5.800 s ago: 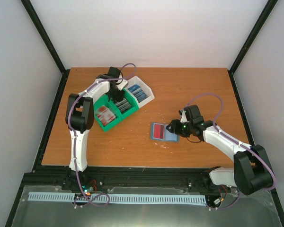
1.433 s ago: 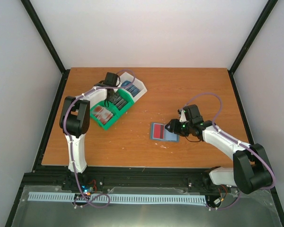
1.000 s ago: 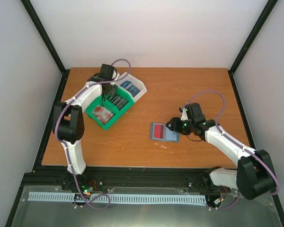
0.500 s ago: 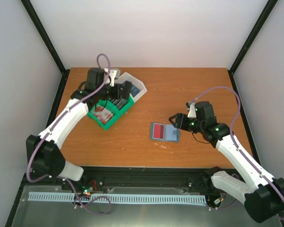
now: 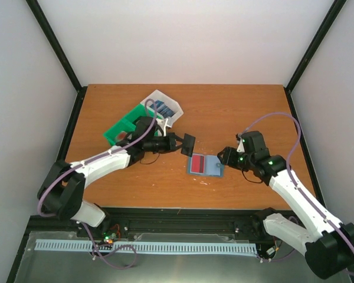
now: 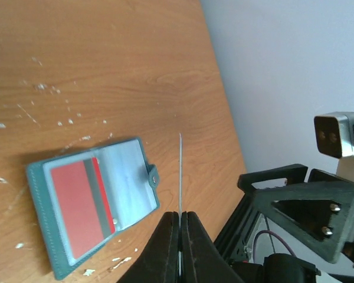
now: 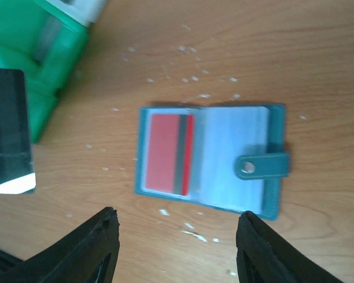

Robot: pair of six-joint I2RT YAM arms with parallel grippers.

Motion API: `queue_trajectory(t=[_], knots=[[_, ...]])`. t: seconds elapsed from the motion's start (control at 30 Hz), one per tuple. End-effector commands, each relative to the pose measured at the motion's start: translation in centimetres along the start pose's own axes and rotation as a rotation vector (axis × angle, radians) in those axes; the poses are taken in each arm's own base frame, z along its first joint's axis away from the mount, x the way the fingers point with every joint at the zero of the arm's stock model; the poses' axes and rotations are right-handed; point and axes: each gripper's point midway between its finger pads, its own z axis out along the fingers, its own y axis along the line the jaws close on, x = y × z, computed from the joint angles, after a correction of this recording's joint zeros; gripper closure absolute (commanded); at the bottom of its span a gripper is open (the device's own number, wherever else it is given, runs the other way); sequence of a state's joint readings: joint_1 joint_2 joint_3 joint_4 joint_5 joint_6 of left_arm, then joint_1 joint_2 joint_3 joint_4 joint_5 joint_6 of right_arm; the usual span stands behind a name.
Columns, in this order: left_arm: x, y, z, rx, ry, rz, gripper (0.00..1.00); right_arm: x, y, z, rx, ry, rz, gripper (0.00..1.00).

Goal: Put the credit cards into the card holder

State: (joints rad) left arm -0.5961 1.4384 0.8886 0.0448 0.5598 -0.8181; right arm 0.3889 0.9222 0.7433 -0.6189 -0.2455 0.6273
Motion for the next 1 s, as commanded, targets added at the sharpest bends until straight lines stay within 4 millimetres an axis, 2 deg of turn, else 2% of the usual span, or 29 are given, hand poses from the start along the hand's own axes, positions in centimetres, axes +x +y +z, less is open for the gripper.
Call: queue_trajectory(t=[0.0,0.1,0.23,0.4,0.6,0.8,0.97], knots=[[-0.2,-1.5,2.6,0.06,-0.057,-0.063,0.99,1.1,-2.8,1.5,0.157,0.077,-0.001,0.47],[0.6,-1.0,4.4,0.06,-0.043,-0.095,0.99,1.5,-3.5,2.7,0.211,0.124,-0.035,0.5],[1.5,0.8,6.3,0.023,-0.028,-0.151,0.99,2.3,-3.3,4.4,0.287,0.176,-0.116,0.51],[2.2,3.1,7.8,-0.023,-0.031,-0.187,0.99,3.4,-3.5,6.7,0.35,0.222,-0.165,0.6],[3.4,4.9,9.2,-0.033,-0.008,-0.236,0.99,4.1,-3.7,9.3,0.361,0.269,-0.18,0.65],[4.4,6.5,10.3,-0.05,0.016,-0.259,0.99,3.7,-5.5,9.9,0.455,0.246,-0.175,0.66],[4.8,7.1,10.7,-0.067,0.016,-0.262,0.99,4.0,-7.2,10.1,0.535,0.247,-0.175,0.63]])
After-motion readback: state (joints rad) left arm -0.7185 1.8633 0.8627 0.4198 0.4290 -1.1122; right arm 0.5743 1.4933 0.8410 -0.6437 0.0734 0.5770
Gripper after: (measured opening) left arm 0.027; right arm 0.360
